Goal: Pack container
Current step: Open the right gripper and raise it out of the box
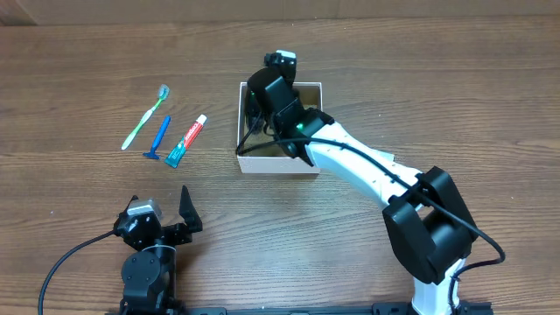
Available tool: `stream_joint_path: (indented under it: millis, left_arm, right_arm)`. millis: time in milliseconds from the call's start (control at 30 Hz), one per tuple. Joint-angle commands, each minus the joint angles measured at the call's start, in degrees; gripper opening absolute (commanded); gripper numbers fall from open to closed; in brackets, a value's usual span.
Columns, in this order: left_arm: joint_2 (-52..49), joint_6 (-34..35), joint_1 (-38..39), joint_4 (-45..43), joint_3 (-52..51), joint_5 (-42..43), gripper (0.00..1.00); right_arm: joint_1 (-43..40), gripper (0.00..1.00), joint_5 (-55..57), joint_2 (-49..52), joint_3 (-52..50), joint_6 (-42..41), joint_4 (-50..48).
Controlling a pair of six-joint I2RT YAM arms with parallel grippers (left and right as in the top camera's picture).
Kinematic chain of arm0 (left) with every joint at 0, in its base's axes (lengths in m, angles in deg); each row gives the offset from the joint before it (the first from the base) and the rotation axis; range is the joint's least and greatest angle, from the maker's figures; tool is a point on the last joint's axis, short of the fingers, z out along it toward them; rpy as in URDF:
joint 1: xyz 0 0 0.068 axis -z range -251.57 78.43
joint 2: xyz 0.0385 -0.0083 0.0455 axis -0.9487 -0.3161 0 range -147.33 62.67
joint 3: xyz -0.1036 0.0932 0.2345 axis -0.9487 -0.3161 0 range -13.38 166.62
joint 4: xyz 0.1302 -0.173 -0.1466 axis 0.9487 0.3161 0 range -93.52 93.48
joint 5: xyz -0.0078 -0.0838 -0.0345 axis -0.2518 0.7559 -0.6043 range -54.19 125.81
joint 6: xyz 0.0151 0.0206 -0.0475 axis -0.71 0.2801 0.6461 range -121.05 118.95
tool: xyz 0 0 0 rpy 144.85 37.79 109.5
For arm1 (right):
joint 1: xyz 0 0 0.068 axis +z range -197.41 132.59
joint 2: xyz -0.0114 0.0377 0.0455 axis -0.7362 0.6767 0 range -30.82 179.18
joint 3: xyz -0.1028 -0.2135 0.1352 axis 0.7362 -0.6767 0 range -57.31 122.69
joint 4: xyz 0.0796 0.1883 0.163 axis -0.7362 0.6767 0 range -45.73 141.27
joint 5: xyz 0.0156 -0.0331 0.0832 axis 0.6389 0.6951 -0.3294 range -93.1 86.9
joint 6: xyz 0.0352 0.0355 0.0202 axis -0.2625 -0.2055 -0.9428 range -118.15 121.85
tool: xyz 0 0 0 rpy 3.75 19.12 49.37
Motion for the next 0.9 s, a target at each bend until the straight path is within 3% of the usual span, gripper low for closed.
stream_joint_path:
  millis: [0, 600, 867]
  left_arm:
    - [0.5, -0.2, 0.4, 0.0, -0.1, -0.4, 1.00]
    - [0.5, -0.2, 0.4, 0.0, -0.1, -0.4, 1.00]
    - [0.5, -0.2, 0.4, 0.0, -0.1, -0.4, 1.00]
  right_arm:
    - [0.6, 0.46, -0.6, 0.3, 1.9, 1.1, -0.5]
    - [1.1, 0.48, -4.4, 0.3, 8.3, 9.1, 0.0]
    - [1.1, 0.59, 1.5, 0.2, 19.3, 13.4, 13.1]
